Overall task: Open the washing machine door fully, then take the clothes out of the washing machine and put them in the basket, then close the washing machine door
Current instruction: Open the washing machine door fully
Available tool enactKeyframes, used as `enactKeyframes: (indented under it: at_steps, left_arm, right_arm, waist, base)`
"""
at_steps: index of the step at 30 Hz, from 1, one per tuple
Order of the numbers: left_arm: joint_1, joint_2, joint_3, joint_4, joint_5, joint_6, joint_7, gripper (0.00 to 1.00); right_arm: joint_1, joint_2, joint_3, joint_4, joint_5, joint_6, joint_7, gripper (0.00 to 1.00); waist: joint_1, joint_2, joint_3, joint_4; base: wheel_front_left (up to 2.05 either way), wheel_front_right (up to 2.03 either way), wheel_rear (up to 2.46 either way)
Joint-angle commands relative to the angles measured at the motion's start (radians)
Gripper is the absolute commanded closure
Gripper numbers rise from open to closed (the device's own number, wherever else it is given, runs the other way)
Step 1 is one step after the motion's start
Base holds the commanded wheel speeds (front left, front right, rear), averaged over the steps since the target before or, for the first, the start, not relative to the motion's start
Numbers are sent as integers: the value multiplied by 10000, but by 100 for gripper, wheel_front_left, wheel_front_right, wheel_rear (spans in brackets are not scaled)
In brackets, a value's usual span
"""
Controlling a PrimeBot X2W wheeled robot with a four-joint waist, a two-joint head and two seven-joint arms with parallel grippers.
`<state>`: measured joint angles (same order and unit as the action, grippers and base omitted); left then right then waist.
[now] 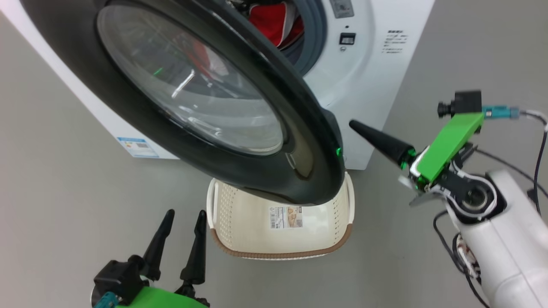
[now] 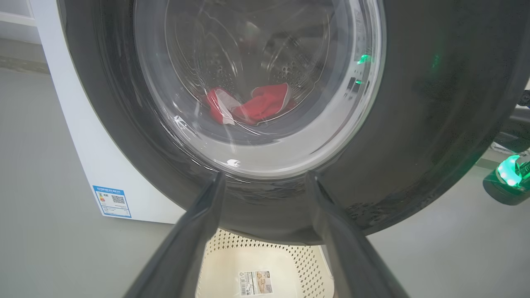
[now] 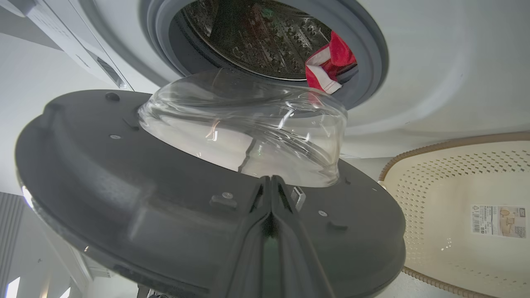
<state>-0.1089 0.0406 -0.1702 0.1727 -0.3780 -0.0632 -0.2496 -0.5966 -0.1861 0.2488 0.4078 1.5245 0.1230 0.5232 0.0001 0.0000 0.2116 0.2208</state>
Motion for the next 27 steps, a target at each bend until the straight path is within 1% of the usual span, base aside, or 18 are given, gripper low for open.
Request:
enactKeyframes:
  at_steps: [1, 2, 3, 10, 14, 18, 19, 22, 27]
  left_arm:
    - [14, 97, 378, -156, 112, -85, -122, 0]
    - [38, 97, 422, -123, 138, -106, -122, 0]
    - [59, 97, 474, -99, 161, -125, -122, 0]
    - [236, 97, 905, -29, 238, -206, -122, 0]
    - [363, 97, 1130, 24, 319, -254, -122, 0]
    - [407, 97, 1278, 71, 390, -304, -122, 0]
    - [407, 97, 1278, 71, 390, -304, -122, 0]
    - [427, 97, 1361, 96, 433, -335, -122, 0]
    - [437, 97, 1420, 113, 461, -365, -122, 0]
  right_arm:
    - [183, 23, 174, -218, -182, 77, -157, 18]
    - [327, 20, 197, -207, -184, 77, -255, 4]
    - [463, 5, 221, -201, -193, 77, -350, 0]
    - [1295, -182, 513, -166, -394, 77, -1086, 0]
    - [1804, -298, 583, -90, -490, 77, -1847, 0]
    - [2206, -507, 791, -66, -809, 77, -2608, 0]
    - [2206, -507, 791, -66, -809, 77, -2608, 0]
    - [2522, -626, 863, -42, -808, 77, -3102, 0]
    - [3014, -988, 945, 92, -830, 77, -3824, 0]
  waist:
    - [-1, 0, -157, -168]
    - [-1, 0, -202, -222]
    - [-1, 0, -232, -279]
    - [-1, 0, -402, -715]
    - [-1, 0, -482, -966]
    - [-1, 0, -509, -1101]
    - [-1, 0, -509, -1101]
    - [-1, 0, -525, -1175]
    - [-1, 0, -528, -1249]
  base:
    - [0, 0, 0]
    - [0, 0, 0]
    - [0, 0, 0]
    - [0, 0, 0]
    - [0, 0, 0]
    - [0, 0, 0]
    - [0, 0, 0]
    - [0, 0, 0]
    - [0, 0, 0]
